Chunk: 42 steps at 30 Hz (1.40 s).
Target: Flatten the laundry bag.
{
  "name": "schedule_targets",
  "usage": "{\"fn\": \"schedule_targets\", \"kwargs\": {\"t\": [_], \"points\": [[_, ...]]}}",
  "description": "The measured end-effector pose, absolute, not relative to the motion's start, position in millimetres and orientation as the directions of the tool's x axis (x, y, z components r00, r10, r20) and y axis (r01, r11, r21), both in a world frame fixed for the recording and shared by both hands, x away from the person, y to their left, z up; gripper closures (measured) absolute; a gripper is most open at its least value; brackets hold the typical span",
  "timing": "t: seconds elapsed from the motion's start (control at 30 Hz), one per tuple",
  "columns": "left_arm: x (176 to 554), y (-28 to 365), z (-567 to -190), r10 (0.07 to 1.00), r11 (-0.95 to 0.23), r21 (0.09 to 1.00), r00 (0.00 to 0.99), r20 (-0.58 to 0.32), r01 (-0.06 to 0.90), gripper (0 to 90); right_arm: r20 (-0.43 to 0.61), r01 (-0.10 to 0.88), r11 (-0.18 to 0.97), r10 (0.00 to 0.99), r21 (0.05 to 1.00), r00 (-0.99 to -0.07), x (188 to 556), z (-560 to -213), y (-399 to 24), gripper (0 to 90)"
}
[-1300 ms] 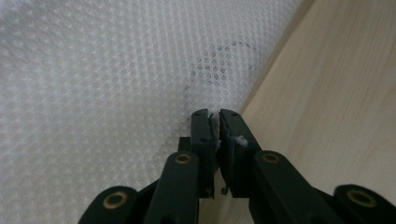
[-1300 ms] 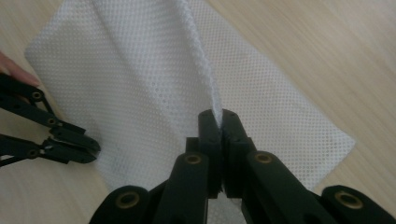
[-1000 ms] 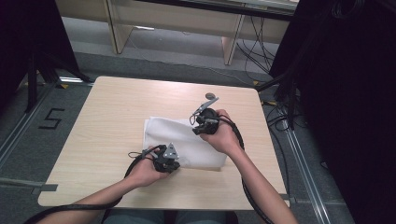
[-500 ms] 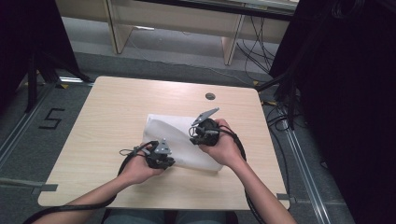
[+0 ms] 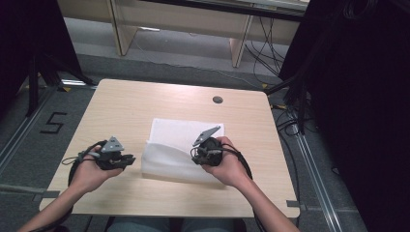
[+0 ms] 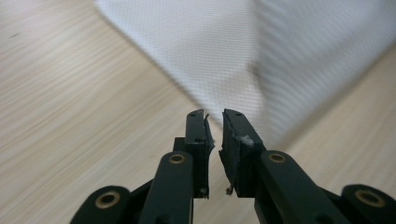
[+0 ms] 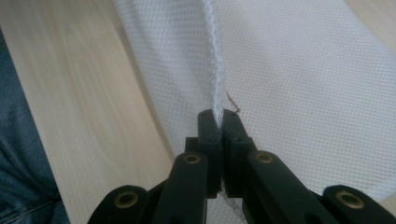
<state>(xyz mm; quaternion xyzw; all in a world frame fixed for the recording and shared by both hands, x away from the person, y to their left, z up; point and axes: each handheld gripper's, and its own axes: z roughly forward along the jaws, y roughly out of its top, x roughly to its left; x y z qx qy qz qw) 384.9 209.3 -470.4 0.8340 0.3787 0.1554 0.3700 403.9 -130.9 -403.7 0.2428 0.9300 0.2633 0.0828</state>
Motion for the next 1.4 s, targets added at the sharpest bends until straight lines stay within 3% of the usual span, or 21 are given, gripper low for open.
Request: {"fn": "schedule_targets", "kwargs": {"t": [0.13,0.73,1.4], "points": [[390.5,215.5,-468.7,0.775,-0.387,0.758,0.63,-0.04,0.525,78.6,-0.021,0.387,0.762,0.464,0.52,-0.886,396.4,-409.4,-127.1,89.1],[390.5,202.5,-476.8,0.748,-0.435,0.742,0.664,-0.019,0.511,72.7,0.023,0.382,0.786,0.425,0.485,-0.905,363.3,-427.4,-126.8,88.5],[390.3,190.0,-475.9,0.722,-0.448,0.753,0.692,-0.012,0.481,72.2,0.091,0.39,0.827,0.387,0.405,-0.917,336.9,-455.8,-128.2,88.3]]}}
